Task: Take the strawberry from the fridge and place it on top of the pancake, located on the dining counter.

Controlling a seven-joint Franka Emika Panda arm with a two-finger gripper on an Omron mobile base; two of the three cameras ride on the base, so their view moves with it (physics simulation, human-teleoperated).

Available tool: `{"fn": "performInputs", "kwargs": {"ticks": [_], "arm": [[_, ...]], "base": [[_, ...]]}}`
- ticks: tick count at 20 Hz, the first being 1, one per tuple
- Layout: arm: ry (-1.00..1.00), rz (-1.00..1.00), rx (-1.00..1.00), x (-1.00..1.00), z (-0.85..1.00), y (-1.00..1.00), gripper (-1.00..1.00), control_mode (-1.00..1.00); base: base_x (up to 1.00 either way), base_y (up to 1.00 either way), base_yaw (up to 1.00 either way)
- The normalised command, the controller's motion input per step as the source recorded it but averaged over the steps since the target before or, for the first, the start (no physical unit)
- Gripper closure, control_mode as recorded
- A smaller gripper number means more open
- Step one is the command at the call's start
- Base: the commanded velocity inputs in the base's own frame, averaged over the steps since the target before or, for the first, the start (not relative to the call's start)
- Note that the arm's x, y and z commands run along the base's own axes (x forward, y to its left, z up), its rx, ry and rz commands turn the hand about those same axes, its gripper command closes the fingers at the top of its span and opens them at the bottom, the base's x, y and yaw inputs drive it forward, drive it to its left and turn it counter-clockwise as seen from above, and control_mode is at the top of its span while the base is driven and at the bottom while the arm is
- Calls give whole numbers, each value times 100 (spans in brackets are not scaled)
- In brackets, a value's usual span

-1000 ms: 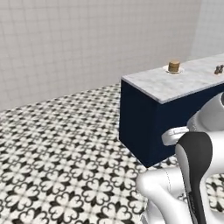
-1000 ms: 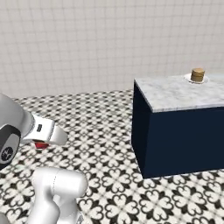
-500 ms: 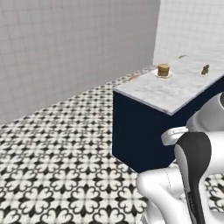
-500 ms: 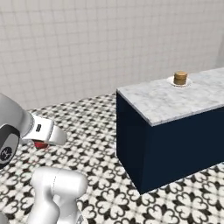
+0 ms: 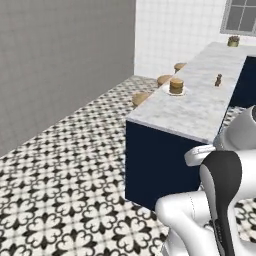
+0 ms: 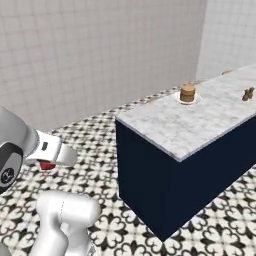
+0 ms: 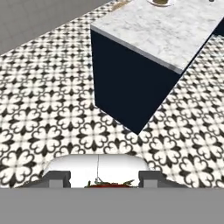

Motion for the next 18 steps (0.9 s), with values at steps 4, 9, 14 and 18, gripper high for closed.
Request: {"fn": "performInputs", "kwargs": {"ticks": [4, 9, 14, 18], "arm": [[0, 0, 0, 0, 0, 0, 100, 100], [0, 0, 0, 0, 0, 0, 100, 100], [0, 0, 0, 0, 0, 0, 100, 100], [0, 0, 0, 0, 0, 0, 100, 100]], "base": [[57, 100, -46], [45, 100, -46], [27, 100, -43], [10, 100, -44]]}}
